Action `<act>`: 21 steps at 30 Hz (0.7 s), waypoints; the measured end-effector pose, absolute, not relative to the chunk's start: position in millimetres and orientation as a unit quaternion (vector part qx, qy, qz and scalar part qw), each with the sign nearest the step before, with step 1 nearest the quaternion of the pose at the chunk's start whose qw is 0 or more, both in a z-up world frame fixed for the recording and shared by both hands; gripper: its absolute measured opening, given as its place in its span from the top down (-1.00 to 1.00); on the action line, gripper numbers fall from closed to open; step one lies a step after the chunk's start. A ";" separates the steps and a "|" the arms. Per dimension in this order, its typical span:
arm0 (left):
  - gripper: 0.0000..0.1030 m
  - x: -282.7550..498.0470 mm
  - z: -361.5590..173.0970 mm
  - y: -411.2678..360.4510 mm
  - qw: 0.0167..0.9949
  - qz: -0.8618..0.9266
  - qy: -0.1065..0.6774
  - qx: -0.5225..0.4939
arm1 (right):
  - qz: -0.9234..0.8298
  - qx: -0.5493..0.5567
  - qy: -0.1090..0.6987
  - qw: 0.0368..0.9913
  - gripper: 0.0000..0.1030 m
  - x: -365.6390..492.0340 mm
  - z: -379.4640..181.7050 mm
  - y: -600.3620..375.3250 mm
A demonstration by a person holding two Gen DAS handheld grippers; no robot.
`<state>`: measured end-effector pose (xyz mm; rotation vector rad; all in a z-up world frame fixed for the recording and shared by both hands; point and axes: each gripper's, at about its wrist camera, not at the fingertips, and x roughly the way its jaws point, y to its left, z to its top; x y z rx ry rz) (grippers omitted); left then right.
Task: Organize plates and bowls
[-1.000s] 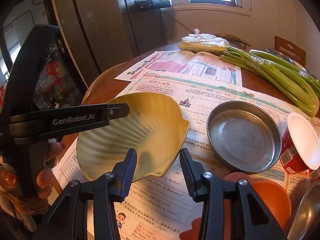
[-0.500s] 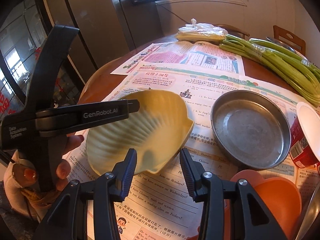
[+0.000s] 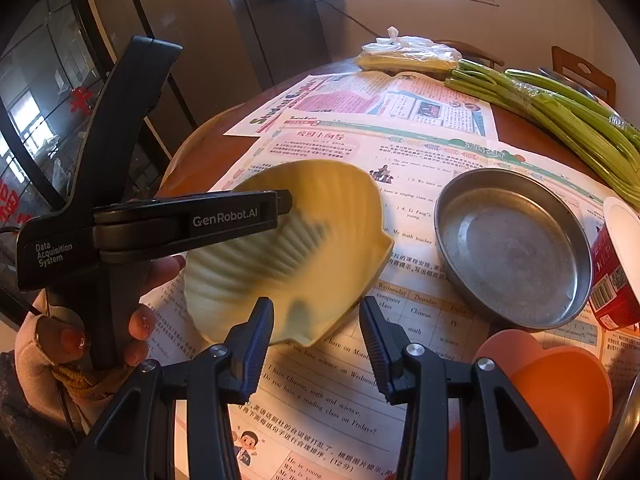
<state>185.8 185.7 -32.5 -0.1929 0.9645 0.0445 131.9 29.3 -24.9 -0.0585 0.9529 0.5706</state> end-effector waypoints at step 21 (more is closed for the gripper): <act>-0.35 110.1 25.1 155.1 0.914 0.008 0.398 -0.079 | 0.258 0.013 0.388 0.885 0.12 99.0 18.1 -19.7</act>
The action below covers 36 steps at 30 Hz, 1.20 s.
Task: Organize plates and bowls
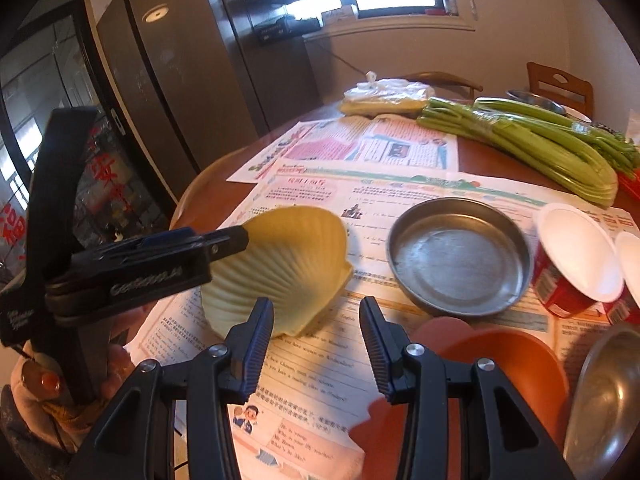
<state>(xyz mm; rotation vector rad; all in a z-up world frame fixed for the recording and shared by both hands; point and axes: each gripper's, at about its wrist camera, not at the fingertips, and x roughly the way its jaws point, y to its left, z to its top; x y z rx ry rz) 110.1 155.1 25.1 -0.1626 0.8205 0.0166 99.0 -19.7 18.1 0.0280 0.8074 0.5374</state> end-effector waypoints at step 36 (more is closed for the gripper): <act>-0.36 50.0 33.0 36.5 0.913 -0.065 0.401 -0.018 | 0.217 0.061 0.380 0.897 0.12 3.9 18.3 -147.9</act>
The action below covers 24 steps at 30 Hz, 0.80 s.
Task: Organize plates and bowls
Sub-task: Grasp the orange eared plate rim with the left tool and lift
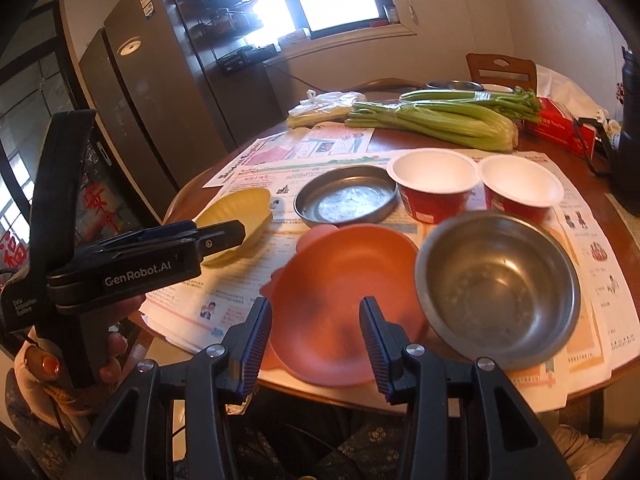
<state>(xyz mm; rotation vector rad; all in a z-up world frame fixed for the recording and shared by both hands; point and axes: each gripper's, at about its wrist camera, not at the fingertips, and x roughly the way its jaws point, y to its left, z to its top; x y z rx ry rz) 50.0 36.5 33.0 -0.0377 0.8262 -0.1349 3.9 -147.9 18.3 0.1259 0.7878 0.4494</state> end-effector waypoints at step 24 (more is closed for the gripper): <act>-0.36 65.5 -13.6 14.1 0.888 -0.078 0.453 -0.011 | 0.173 0.075 0.427 0.884 0.12 8.6 -15.9 -169.4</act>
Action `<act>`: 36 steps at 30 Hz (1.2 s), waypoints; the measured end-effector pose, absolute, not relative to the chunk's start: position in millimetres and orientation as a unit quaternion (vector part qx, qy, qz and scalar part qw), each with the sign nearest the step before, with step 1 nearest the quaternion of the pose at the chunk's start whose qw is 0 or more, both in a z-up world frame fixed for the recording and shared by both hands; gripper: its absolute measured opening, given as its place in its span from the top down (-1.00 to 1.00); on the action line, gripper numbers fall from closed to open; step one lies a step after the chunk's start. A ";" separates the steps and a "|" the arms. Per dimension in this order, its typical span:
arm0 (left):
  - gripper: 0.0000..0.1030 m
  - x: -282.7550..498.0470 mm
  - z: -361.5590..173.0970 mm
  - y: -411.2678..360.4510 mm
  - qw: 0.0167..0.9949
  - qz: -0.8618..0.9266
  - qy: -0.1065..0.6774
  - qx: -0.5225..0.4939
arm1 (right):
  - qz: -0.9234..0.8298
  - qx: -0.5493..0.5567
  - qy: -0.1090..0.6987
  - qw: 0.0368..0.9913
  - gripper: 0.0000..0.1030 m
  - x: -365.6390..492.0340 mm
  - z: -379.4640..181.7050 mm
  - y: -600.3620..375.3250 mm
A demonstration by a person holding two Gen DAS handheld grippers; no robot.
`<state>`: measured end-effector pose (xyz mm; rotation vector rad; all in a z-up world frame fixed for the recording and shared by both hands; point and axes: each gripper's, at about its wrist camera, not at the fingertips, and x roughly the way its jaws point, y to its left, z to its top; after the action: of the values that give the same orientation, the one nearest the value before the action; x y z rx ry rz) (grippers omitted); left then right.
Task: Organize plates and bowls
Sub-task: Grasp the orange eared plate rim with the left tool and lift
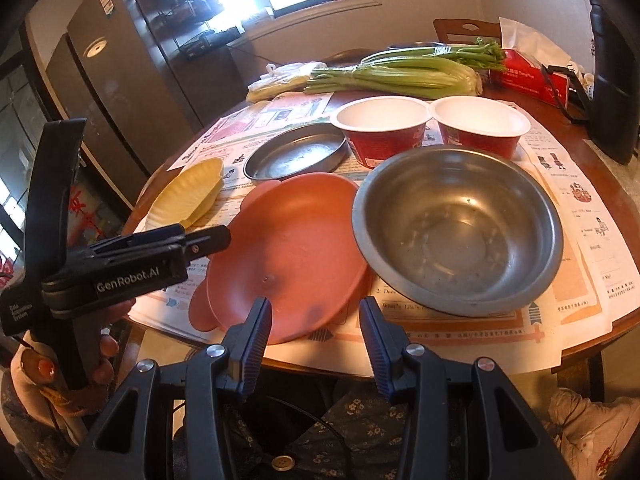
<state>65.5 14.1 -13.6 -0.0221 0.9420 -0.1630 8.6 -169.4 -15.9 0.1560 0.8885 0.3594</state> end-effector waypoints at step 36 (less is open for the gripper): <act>-0.22 89.9 -39.2 13.2 0.880 -0.086 0.463 -0.053 | 0.170 0.019 0.410 0.896 0.12 37.0 -32.9 -138.9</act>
<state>89.9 13.2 -39.2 -0.1100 0.9656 -0.1785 37.0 -138.9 -32.9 0.0384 0.8488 0.3525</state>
